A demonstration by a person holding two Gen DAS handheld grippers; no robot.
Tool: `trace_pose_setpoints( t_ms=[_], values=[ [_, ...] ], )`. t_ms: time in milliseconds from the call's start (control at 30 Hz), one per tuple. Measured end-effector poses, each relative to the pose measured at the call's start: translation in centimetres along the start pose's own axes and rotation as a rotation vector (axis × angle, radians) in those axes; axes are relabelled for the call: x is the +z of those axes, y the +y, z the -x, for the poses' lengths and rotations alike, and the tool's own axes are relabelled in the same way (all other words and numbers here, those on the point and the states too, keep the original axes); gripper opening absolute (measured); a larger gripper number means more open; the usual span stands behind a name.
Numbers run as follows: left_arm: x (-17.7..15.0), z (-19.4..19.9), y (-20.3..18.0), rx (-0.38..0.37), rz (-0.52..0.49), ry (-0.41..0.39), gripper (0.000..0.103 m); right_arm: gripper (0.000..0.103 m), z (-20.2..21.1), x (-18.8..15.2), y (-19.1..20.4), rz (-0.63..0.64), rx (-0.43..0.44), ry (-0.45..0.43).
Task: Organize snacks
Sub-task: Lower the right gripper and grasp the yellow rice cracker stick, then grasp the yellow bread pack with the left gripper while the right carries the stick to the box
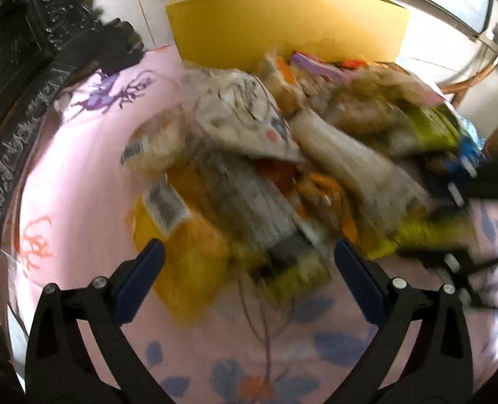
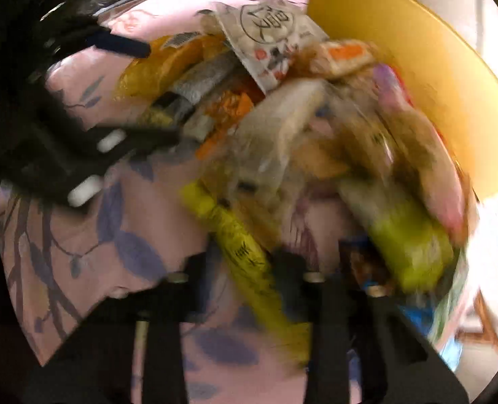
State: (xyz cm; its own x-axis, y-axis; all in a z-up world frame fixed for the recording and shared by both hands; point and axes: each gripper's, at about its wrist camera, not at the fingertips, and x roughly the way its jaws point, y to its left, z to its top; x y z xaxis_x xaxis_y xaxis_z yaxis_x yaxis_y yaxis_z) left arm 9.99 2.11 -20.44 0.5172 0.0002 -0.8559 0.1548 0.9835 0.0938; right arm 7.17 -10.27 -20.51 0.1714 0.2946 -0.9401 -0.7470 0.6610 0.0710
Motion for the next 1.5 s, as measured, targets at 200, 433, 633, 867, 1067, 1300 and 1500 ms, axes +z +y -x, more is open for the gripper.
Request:
trace_pose_setpoints(
  t_ms=[200, 433, 633, 867, 1067, 1300, 1500],
  values=[
    [2.4, -1.0, 1.3, -0.039, 0.111, -0.003, 0.101, 0.021, 1.8, -5.3, 1.2, -0.274, 0.044, -0.023],
    [2.2, -2.1, -1.1, 0.139, -0.032, 0.075, 0.096, 0.021, 3.6, -9.9, 1.2, -0.488, 0.066, -0.033],
    [0.9, 1.0, 1.4, -0.06, 0.326, 0.094, 0.096, 0.021, 4.7, -11.8, 0.3, -0.53, 0.076, -0.024],
    [-0.5, 1.6, -5.0, 0.136, 0.072, 0.145, 0.101, 0.021, 4.2, -10.8, 0.3, -0.53, 0.082, -0.023],
    [-1.5, 2.3, -1.9, 0.274, -0.014, 0.121, 0.101, 0.022, 4.3, -11.0, 0.4, -0.535, 0.08, -0.023],
    [-2.4, 1.5, 6.8, -0.025, 0.389, 0.153, 0.101, 0.023, 4.1, -10.9, 0.3, -0.55, 0.074, -0.018],
    [-2.5, -1.3, 6.4, -0.139, 0.453, 0.238, 0.101, 0.024, 4.0, -10.5, 0.6, -0.541, 0.052, -0.006]
  ],
)
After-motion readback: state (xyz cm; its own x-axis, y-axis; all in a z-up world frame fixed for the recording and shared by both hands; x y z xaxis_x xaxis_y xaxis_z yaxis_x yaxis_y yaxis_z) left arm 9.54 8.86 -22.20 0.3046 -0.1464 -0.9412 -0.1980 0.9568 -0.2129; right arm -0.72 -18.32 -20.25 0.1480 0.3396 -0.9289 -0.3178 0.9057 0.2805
